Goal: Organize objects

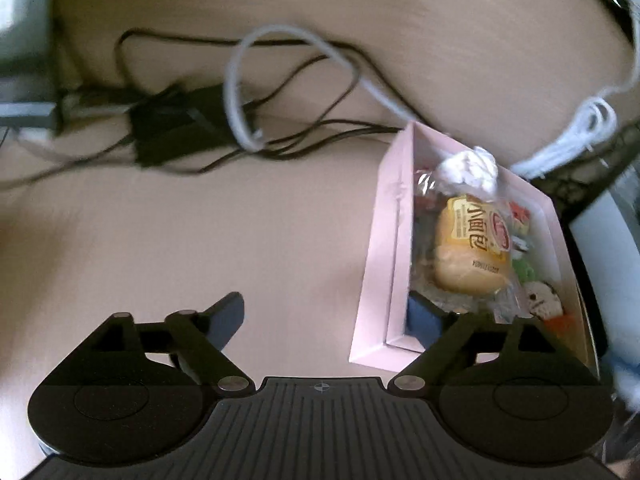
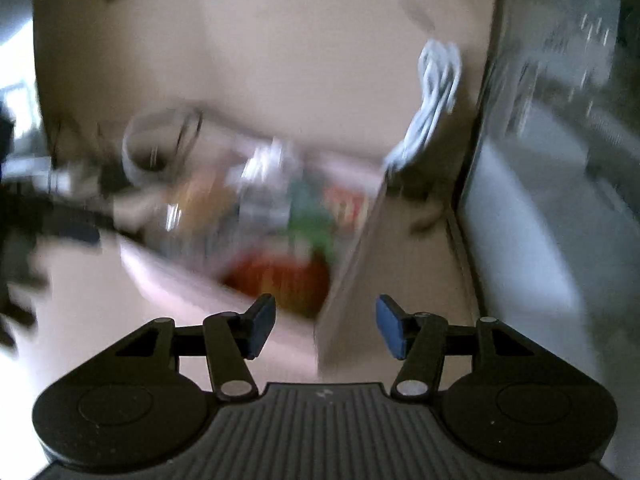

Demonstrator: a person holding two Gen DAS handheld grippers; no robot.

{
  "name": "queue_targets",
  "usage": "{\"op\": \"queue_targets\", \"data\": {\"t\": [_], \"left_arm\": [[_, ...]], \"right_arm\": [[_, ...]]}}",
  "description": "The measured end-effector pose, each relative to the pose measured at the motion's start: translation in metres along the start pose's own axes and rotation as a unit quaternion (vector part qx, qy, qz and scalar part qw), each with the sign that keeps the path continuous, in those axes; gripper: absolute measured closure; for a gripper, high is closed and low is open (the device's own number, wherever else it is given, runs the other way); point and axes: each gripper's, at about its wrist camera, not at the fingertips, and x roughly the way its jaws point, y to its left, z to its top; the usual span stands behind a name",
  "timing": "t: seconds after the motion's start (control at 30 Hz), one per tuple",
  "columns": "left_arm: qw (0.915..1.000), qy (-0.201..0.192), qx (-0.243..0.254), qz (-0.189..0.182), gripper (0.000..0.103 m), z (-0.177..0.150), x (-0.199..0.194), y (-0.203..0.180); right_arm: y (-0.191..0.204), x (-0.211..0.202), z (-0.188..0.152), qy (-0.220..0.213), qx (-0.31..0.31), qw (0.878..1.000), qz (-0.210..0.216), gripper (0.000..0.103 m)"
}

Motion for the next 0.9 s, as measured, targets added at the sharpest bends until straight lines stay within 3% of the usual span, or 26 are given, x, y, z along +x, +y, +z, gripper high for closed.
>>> {"op": "queue_targets", "data": {"t": [0.17, 0.43, 0.9], "left_arm": [[0.9993, -0.016, 0.005, 0.032, 0.001, -0.015, -0.007, -0.001], [0.9976, -0.030, 0.029, 0.055, 0.001, 0.005, 0.008, -0.001], [0.9968, -0.032, 0.060, 0.043, 0.001, 0.008, 0.014, 0.005]], "right_arm": [[0.015, 0.021, -0.013, -0.008, -0.010, 1.000, -0.018, 0.047], [0.008, 0.045, 0.010, -0.022, 0.003, 0.999, -0.035, 0.048], [0.020, 0.051, 0.010, -0.011, -0.003, 0.999, -0.050, 0.045]]}}
